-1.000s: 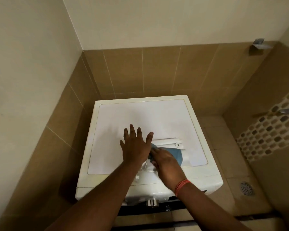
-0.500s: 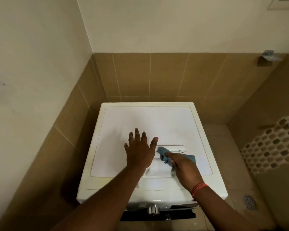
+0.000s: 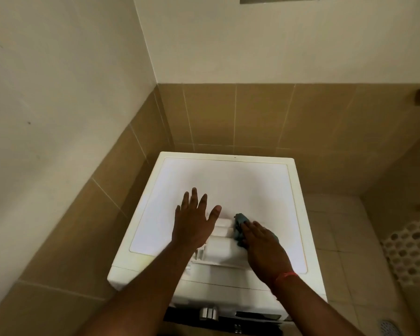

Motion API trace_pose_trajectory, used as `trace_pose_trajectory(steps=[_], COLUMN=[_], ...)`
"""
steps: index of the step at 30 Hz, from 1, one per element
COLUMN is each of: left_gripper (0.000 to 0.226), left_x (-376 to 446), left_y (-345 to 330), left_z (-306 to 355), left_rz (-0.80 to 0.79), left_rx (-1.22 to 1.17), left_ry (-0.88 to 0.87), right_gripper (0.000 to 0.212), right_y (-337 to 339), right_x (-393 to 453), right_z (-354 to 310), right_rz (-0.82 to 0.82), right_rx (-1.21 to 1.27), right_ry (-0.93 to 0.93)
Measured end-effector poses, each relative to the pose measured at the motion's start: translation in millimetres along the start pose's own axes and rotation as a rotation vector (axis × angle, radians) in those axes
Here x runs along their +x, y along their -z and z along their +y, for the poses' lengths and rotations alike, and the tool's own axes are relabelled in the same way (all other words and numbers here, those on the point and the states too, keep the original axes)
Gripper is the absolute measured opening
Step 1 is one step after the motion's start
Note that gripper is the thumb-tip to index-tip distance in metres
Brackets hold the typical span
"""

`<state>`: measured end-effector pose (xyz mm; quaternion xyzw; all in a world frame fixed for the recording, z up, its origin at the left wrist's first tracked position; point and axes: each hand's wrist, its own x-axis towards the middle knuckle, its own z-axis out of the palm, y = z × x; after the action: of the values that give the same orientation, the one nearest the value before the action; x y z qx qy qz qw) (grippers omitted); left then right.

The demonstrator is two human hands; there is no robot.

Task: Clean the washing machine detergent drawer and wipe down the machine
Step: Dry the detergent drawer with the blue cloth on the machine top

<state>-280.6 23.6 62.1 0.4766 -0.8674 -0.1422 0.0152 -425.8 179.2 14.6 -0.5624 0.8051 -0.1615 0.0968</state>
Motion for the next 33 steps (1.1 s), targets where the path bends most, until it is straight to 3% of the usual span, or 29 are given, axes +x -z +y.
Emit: trace_pose_trajectory(steps=[5, 10, 15, 21, 25, 28, 33], left_gripper=[0.086, 0.083, 0.094, 0.112, 0.106, 0.107, 0.087], left_x=[1, 4, 2, -1, -1, 0, 3], left_y=[0, -1, -9, -8, -5, -4, -5], left_z=[4, 2, 7, 8, 7, 4, 1], left_rz=[-0.042, -0.029, 0.013, 0.019, 0.041, 0.047, 0.012], left_rx=[-0.055, -0.076, -0.126, -0.086, -0.135, -0.172, -0.243], left_ry=[0.055, 0.087, 0.022, -0.001, 0.03, 0.036, -0.013], right_gripper=[0.056, 0.052, 0.05, 0.046, 0.018, 0.022, 0.028], right_y=[-30, -26, -17, -22, 2, 20, 30], right_x=[30, 37, 15, 54, 83, 84, 60], right_z=[-47, -42, 3, -56, -75, -49, -16], right_rz=[-0.133, -0.062, -0.026, -0.144, -0.275, -0.308, -0.173], right_rx=[0.033, 0.004, -0.092, 0.02, 0.081, 0.167, 0.004], right_ry=[0.209, 0.323, 0.118, 0.012, -0.026, -0.162, -0.42])
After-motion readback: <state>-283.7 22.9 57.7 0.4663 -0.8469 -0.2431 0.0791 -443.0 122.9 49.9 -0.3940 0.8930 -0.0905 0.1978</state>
